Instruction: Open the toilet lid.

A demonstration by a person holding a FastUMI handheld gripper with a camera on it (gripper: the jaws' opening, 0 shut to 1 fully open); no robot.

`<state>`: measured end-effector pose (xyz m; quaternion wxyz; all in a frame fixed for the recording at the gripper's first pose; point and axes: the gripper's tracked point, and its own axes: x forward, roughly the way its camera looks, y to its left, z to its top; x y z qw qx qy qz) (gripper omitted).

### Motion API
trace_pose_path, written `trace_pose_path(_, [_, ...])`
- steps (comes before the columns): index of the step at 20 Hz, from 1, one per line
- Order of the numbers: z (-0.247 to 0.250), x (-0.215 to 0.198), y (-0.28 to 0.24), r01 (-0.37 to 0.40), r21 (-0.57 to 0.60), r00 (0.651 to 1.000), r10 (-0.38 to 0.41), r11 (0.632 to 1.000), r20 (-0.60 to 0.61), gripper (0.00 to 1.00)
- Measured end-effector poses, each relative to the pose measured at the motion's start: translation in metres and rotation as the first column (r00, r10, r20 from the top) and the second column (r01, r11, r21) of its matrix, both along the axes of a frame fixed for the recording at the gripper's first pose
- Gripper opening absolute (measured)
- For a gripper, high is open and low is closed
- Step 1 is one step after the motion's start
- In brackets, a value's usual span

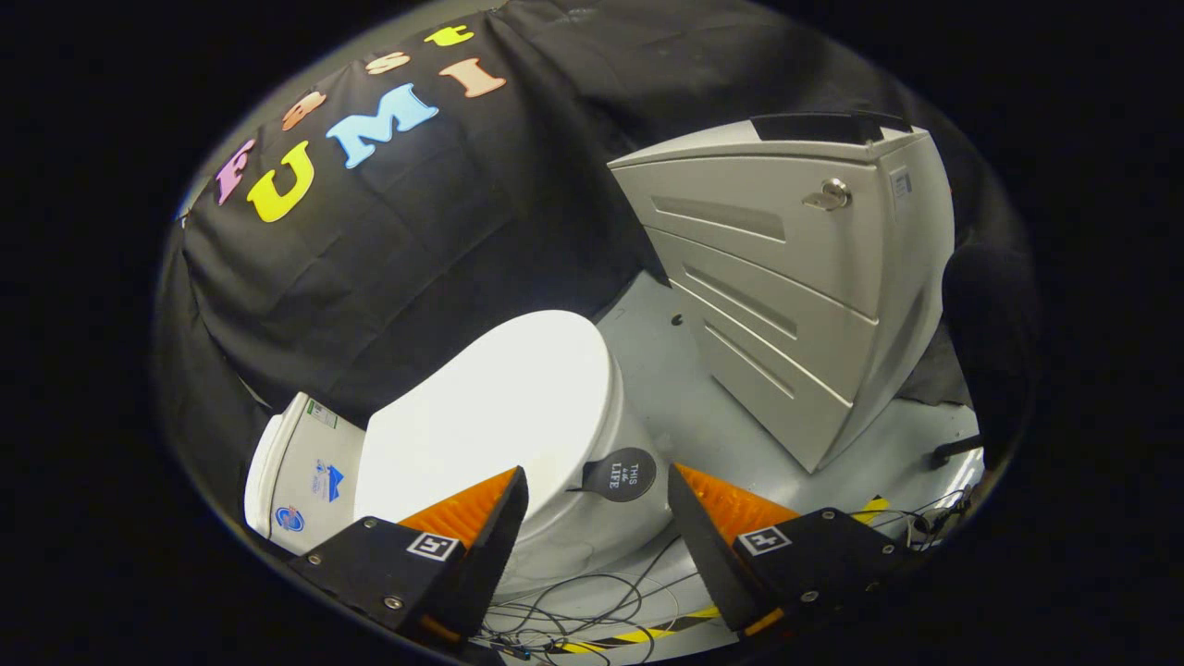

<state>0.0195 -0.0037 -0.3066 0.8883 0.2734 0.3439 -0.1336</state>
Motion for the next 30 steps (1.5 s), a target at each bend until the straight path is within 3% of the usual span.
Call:
trace_pose_path(9, [-0.037,0.007,-0.009,0.079,0.125,0.997,-0.079,0.989,-0.003,0.82])
trace_pose_path(14, [-0.049,0.014,-0.012,0.104,0.214,0.993,-0.112,0.971,0.025,0.62])
trace_pose_path(17, [-0.055,0.014,-0.007,0.094,0.258,0.994,-0.103,0.962,0.022,0.56])
trace_pose_path(23, [-0.054,0.016,-0.016,0.104,0.244,0.993,-0.116,0.964,0.036,0.28])
trace_pose_path(26, [-0.055,0.015,-0.018,0.135,0.238,0.989,-0.145,0.962,0.023,0.24])
trace_pose_path(30, [-0.050,0.016,-0.019,0.121,0.235,0.991,-0.130,0.964,0.021,0.17])
